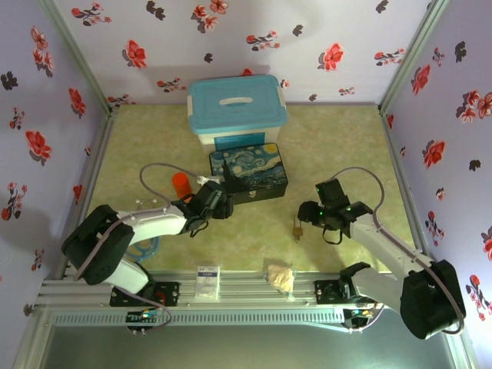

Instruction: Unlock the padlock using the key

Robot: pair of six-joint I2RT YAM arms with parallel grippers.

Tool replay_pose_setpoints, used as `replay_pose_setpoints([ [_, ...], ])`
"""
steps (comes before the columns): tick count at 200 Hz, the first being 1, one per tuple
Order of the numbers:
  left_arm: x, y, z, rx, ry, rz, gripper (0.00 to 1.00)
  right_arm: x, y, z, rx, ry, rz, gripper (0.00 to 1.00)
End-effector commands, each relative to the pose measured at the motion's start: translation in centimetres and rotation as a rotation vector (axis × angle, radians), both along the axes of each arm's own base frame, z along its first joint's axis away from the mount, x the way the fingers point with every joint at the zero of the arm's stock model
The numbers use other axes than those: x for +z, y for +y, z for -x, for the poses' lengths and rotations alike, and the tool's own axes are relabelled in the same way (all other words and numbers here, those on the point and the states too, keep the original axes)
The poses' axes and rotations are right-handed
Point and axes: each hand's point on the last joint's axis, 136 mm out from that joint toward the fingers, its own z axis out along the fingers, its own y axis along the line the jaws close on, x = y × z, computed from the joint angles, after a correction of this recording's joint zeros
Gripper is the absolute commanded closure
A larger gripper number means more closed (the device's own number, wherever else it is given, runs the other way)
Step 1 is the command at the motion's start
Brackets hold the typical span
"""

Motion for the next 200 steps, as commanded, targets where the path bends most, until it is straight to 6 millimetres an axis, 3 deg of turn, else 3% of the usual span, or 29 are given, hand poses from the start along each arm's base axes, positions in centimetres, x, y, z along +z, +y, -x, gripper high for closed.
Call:
replay_pose_setpoints([
  [1,2.4,-0.3,-0.5,0.0,-0.045,0.06,0.26,2.7,-1.1,-2.5,-0.027,-0.124,0.06,0.36],
  [28,4.1,-3.3,2.2,-0.133,-0.076,0.147,0.25,4.9,-3.5,-4.5,-0.101,-0.231,0.118,0.2],
  [43,5.6,-3.5,3.5,-0.164,-0.104,0.135,0.23,6.5,-5.3,-5.6,-0.159,-0.308,0.157,0.02],
  [55,7.7,-3.4,4.2,-0.19,-0.137,0.157,0.21,7.5,-6.6,-6.2,-0.188,-0.36,0.203,0.01],
  [70,11.6,-2.2,4.9,-0.214,-0.224,0.197,0.17,8.1,-8.5,-6.7,-0.222,-0.41,0.282,0.01],
  [89,16.5,0.9,5.4,-0.206,-0.377,0.182,0.06,8.4,-10.8,-6.9,-0.271,-0.453,0.376,0.01],
  [95,17.7,2.3,5.2,-0.181,-0.416,0.16,0.01,8.4,-11.5,-6.9,-0.297,-0.468,0.399,0.01],
  [105,18.9,5.2,4.4,-0.101,-0.451,0.096,0.0,8.3,-12.7,-6.9,-0.343,-0.493,0.427,0.01],
  [138,19.5,15.3,0.6,0.211,-0.429,-0.144,0.0,7.4,-14.8,-7.3,-0.385,-0.606,0.51,0.01],
  [160,18.1,20.8,-1.6,0.46,-0.446,-0.116,0.0,6.8,-15.6,-7.3,-0.38,-0.672,0.57,0.01],
  [173,17.5,21.6,-2.9,0.505,-0.542,-0.094,0.0,6.3,-15.8,-7.2,-0.378,-0.715,0.582,0.01],
  [200,15.9,24.1,-4.9,0.527,-0.597,-0.373,0.0,5.7,-15.3,-8.1,-0.342,-0.74,0.552,0.01],
])
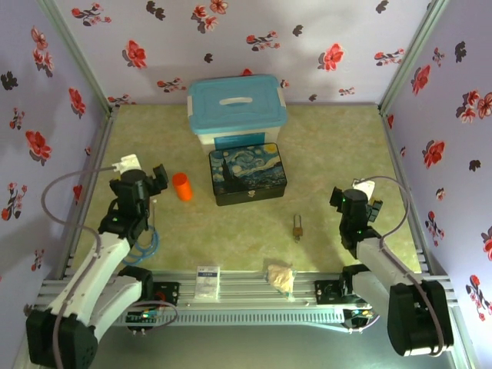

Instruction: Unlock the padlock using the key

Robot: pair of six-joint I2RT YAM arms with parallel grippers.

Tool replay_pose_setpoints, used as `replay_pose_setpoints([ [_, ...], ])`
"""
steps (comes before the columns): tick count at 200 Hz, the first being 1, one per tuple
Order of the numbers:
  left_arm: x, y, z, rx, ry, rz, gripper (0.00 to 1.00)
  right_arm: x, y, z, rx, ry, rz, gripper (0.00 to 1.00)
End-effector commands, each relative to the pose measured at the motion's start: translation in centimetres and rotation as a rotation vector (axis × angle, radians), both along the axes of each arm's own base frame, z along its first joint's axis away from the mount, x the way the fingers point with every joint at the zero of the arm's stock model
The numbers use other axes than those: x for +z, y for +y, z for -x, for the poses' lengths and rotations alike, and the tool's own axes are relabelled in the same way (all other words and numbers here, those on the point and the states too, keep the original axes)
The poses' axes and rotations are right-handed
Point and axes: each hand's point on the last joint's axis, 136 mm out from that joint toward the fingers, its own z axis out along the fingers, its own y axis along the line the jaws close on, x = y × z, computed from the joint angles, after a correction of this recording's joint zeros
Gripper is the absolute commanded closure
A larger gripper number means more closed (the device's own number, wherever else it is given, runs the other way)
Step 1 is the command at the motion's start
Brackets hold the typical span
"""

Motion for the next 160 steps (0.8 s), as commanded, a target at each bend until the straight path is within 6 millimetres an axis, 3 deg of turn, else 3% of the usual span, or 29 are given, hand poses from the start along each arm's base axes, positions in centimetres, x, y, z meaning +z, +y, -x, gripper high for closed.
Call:
replay_pose_setpoints([
  [1,1.3,2.2,-2.2,0.075,-0.09,-0.215,0.0,3.4,0.0,-2.2,0.022,-0.158,0.027,0.01],
  [23,0.3,3.7,-3.1,0.106,-0.084,-0.318,0.0,3.3,0.6,-3.7,0.039,-0.191,-0.004,0.01],
  [53,-3.4,5.9,-4.4,0.093,-0.078,-0.202,0.0,3.1,1.9,-6.0,0.108,-0.21,-0.015,0.01],
  [70,-4.7,5.5,-5.2,0.04,-0.145,-0.082,0.0,3.2,2.1,-6.8,0.124,-0.233,0.004,0.01],
  [103,-7.7,5.2,-6.6,0.002,-0.156,-0.068,0.0,1.3,1.4,-8.0,0.112,-0.235,-0.001,0.01],
  [107,-8.9,4.9,-6.1,-0.019,-0.131,-0.065,0.0,0.8,1.4,-8.1,0.11,-0.226,-0.002,0.01],
  [122,-10.1,3.9,-6.7,-0.075,-0.097,-0.078,0.0,0.4,1.1,-8.9,0.098,-0.228,-0.003,0.01],
  [125,-9.5,3.7,-7.4,-0.086,-0.1,-0.076,0.0,0.3,1.1,-8.9,0.096,-0.217,-0.005,0.01],
  [136,-10.0,3.2,-8.2,-0.12,-0.045,-0.076,0.0,-0.2,0.6,-9.4,0.076,-0.15,-0.025,0.01],
  [160,-10.0,3.0,-8.3,-0.129,-0.043,-0.078,0.0,-0.5,0.9,-10.0,0.116,-0.137,-0.062,0.0],
])
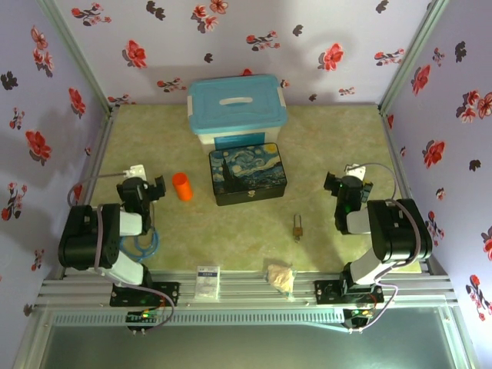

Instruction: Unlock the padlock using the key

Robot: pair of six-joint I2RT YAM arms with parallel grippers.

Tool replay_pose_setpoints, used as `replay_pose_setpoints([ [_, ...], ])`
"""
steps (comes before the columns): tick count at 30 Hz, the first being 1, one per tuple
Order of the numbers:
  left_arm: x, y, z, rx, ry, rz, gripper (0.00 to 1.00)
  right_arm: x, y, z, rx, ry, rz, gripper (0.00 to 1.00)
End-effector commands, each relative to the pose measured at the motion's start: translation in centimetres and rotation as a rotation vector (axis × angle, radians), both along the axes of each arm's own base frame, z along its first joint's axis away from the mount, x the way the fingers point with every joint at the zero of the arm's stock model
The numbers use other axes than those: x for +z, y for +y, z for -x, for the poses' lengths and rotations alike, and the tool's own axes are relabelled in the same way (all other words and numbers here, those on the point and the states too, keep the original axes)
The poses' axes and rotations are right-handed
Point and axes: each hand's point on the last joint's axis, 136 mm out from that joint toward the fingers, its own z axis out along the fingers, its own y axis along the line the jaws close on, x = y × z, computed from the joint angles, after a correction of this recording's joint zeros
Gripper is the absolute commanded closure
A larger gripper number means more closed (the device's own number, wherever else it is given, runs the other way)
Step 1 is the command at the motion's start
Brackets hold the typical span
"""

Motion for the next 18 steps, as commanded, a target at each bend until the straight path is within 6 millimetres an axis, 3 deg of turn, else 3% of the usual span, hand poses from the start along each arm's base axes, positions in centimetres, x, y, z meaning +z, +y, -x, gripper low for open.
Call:
replay_pose_setpoints([
  [1,2.52,-0.79,-1.78,-0.054,-0.082,-0.005,0.0,1.33,0.11,-1.2,0.021,-0.037,-0.04,0.01],
  [18,2.86,-0.7,-1.53,0.005,-0.096,-0.06,0.0,1.32,0.91,-1.5,0.083,-0.03,-0.05,0.01],
])
